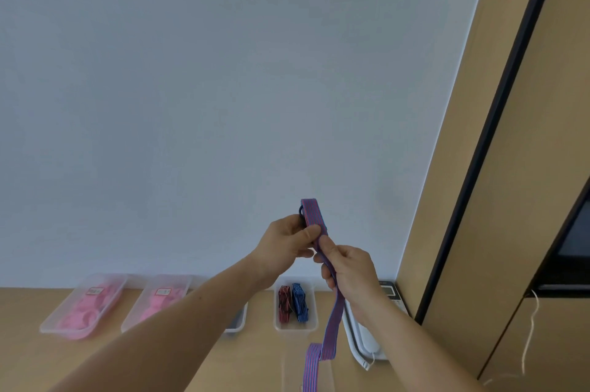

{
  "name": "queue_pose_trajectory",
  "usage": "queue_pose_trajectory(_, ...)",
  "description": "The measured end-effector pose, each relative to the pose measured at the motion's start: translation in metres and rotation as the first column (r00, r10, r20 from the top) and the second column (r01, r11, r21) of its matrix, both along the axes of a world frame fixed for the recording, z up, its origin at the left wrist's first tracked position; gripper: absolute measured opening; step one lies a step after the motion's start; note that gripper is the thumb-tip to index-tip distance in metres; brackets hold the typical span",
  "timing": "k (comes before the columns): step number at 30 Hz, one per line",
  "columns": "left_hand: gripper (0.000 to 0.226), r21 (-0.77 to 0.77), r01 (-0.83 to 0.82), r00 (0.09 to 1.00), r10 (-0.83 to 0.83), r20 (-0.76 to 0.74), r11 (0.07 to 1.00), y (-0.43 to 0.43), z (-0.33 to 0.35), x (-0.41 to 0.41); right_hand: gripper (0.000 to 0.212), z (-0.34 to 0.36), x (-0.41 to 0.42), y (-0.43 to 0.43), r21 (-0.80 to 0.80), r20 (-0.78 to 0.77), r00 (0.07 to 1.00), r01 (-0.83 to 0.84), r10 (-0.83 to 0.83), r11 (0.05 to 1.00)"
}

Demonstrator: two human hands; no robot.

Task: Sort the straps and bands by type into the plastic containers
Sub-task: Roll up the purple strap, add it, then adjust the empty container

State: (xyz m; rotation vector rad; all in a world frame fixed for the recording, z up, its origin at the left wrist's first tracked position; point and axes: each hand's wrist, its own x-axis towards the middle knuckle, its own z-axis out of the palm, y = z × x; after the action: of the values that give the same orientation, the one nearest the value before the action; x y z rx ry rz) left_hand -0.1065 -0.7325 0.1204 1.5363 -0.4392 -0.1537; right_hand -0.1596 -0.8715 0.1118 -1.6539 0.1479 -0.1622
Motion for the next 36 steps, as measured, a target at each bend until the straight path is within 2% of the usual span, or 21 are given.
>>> queue_pose_trajectory(4, 0.014, 0.159, -0.106, 0.978, 0.074, 0.193, 0.982, -0.003, 0.001, 0.000, 0.048, -0.001, -0.003, -0.001, 0.006, -0.025, 1.000, -0.013, 0.014, 1.000)
queue_pose_trajectory(8, 0.010, 0.333, -0.264, 0.858, 0.063, 0.510, 0.905, 0.000, -0.005, 0.000, 0.051, 0.003, -0.004, -0.004, 0.021, -0.032, 0.999, -0.027, 0.028, 0.999)
queue_pose_trajectory(12, 0.018, 0.400, -0.343, 0.680, -0.069, 0.730, 0.850, 0.004, -0.014, 0.002, 0.069, 0.007, -0.002, -0.005, 0.058, -0.056, 0.998, -0.031, 0.034, 0.998)
queue_pose_trajectory(14, 0.027, 0.381, -0.355, 0.611, -0.097, 0.786, 0.853, 0.006, -0.015, 0.003, 0.076, 0.008, 0.001, -0.007, 0.091, -0.072, 0.996, -0.043, 0.050, 0.995)
queue_pose_trajectory(16, 0.038, 0.377, -0.353, 0.583, -0.114, 0.804, 0.856, 0.007, -0.017, 0.004, 0.079, 0.008, 0.002, -0.007, 0.105, -0.085, 0.994, -0.064, 0.074, 0.992)
queue_pose_trajectory(20, 0.046, 0.486, -0.338, 0.630, -0.190, 0.753, 0.806, 0.015, -0.021, 0.011, 0.070, 0.009, 0.002, -0.008, 0.163, -0.093, 0.992, -0.071, 0.087, 0.984)
queue_pose_trajectory(23, 0.072, 0.593, -0.327, 0.696, -0.238, 0.678, 0.735, 0.020, -0.020, 0.009, 0.067, 0.009, 0.001, -0.008, 0.143, -0.093, 0.992, -0.066, 0.079, 0.988)
queue_pose_trajectory(26, 0.073, 0.613, -0.324, 0.706, -0.247, 0.664, 0.721, 0.018, -0.016, 0.011, 0.066, 0.006, 0.003, -0.004, 0.160, -0.069, 0.996, -0.052, 0.063, 0.986)
queue_pose_trajectory(28, 0.071, 0.621, -0.304, 0.753, -0.217, 0.621, 0.723, 0.018, -0.013, 0.011, 0.062, 0.006, 0.003, 0.000, 0.159, -0.049, 0.997, -0.051, 0.060, 0.986)
queue_pose_trajectory(30, 0.065, 0.529, -0.189, 0.849, -0.133, 0.511, 0.827, 0.014, -0.011, 0.009, 0.056, 0.006, 0.003, 0.002, 0.137, -0.008, 0.997, -0.073, 0.075, 0.988)
queue_pose_trajectory(32, 0.053, 0.275, -0.037, 0.967, -0.035, 0.252, 0.961, 0.009, -0.006, 0.004, 0.053, 0.006, 0.003, 0.003, 0.106, 0.043, 0.996, -0.081, 0.077, 0.991)
queue_pose_trajectory(34, 0.026, 0.020, 0.039, 0.999, -0.038, -0.032, 0.999, 0.004, 0.001, 0.003, 0.051, 0.007, 0.004, 0.005, 0.056, 0.089, 0.994, -0.071, 0.066, 0.996)
queue_pose_trajectory(36, 0.032, -0.039, 0.092, 0.981, -0.097, -0.170, 0.995, 0.002, 0.009, 0.000, 0.050, 0.007, 0.004, 0.007, -0.003, 0.121, 0.991, -0.061, 0.061, 0.998)
